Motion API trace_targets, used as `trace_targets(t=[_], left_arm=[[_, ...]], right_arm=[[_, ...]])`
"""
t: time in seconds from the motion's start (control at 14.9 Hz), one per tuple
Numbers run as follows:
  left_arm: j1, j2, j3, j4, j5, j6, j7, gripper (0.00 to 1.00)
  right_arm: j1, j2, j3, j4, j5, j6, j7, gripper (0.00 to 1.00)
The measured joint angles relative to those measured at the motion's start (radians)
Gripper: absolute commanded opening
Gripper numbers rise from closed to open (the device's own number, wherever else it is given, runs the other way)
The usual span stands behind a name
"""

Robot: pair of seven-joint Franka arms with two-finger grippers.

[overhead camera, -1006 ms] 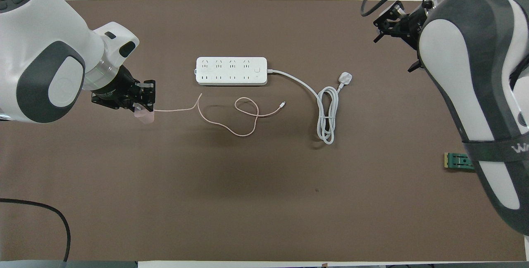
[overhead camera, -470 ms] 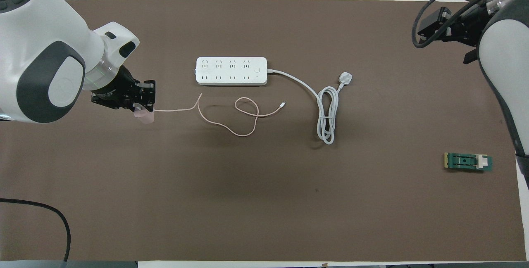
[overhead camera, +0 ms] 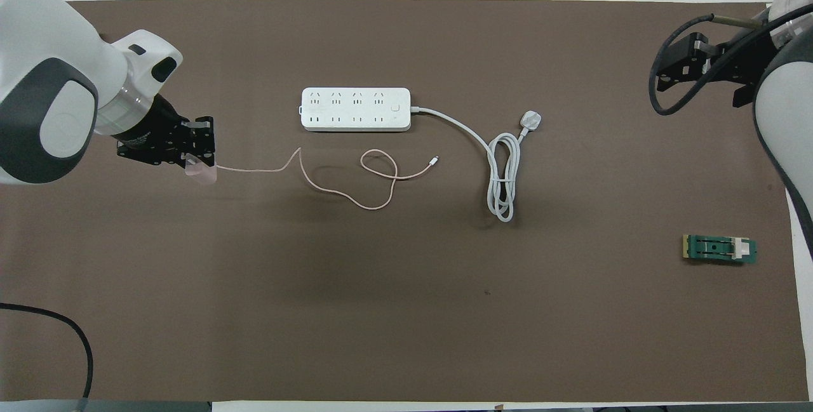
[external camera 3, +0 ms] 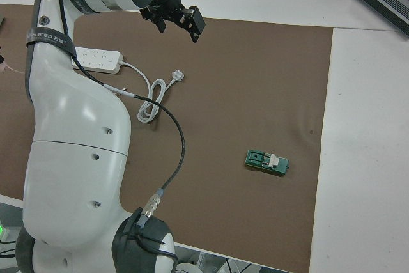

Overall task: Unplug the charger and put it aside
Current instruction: 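Carry the pink charger with the left gripper toward the switch box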

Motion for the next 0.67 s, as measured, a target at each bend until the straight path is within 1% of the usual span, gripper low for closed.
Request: trace_targets(t=[0.13, 0.34, 0.54, 0.67], left_arm=[[0.058, -0.014, 0.002, -0.056, 0.000, 0.067, 0.036, 0.00], [0.143, -0.042, 0.004, -0.166, 0.000, 0.205, 0.069, 0.00], [0.187, -0.054, 0.007, -0.269, 0.000, 0.378, 0.072, 0.00], [0.220, -0.053, 0.007, -0.307, 0.000, 0.453, 0.069, 0.00]], right_arm=[[0.002, -0.034, 0.003, -0.047, 0.000, -0.004, -0.029, 1.00], [0.002, -0.089, 0.005, -0.118, 0.000, -0.030, -0.112, 1.00], [-0.001, -0.148, 0.003, -0.196, 0.000, -0.030, -0.140, 1.00], [-0.008, -0.184, 0.001, -0.248, -0.001, -0.022, -0.159, 1.00]])
